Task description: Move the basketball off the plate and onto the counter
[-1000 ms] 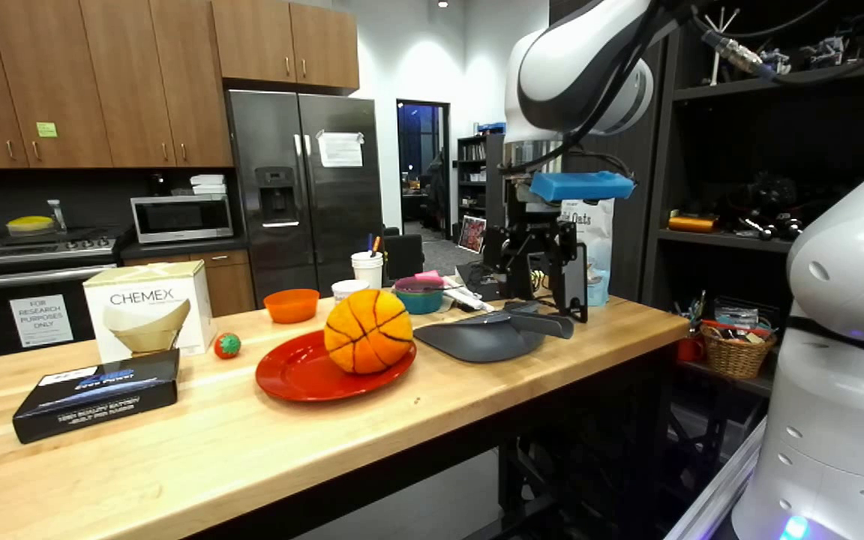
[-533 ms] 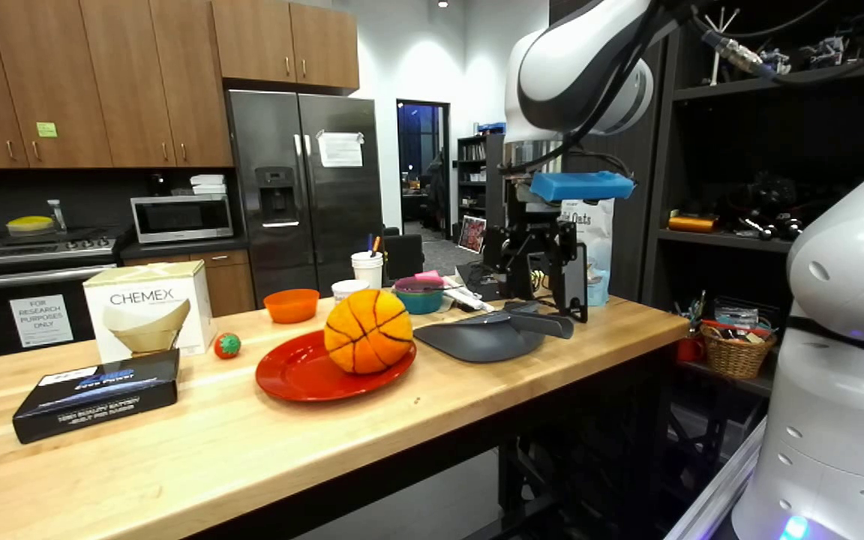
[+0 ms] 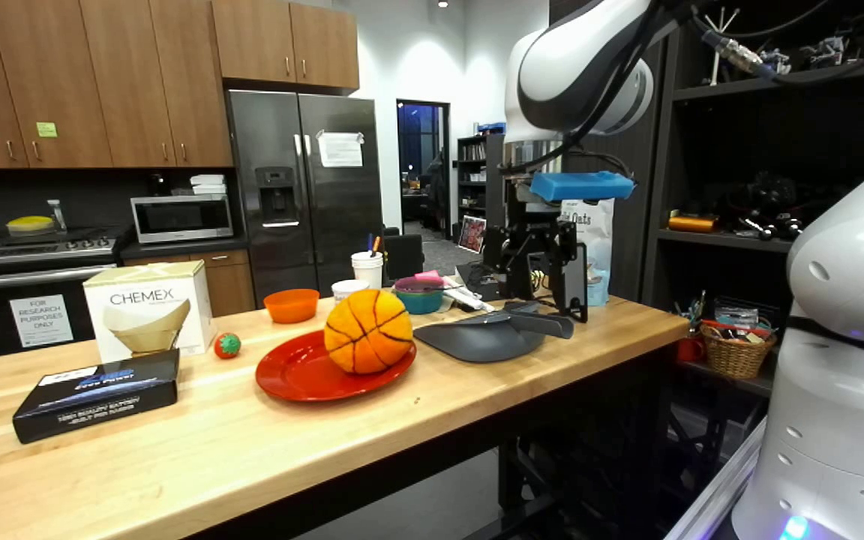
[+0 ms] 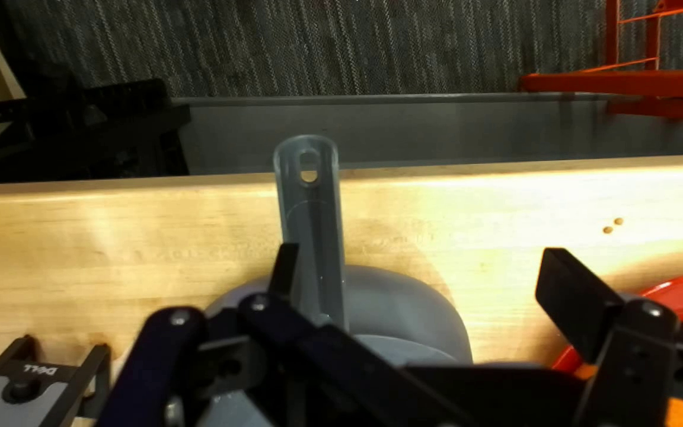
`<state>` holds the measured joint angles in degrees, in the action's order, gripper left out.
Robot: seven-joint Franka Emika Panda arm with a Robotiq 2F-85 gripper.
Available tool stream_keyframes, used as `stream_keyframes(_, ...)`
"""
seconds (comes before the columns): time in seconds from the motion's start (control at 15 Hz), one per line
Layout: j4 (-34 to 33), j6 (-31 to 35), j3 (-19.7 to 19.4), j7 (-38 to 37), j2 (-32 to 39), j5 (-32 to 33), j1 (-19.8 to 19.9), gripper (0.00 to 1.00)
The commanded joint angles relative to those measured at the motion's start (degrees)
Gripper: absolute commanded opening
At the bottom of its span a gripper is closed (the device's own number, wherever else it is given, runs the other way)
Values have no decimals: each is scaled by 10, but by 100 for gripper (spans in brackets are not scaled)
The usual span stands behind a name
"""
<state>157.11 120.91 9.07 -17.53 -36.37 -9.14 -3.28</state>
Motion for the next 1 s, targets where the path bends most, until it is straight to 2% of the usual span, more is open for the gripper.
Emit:
stream_keyframes(0.0,-1,-1,-2,-1,0,1,-1,100)
stream_keyframes(0.93,-23,-2,-1,2,19,17,6,100)
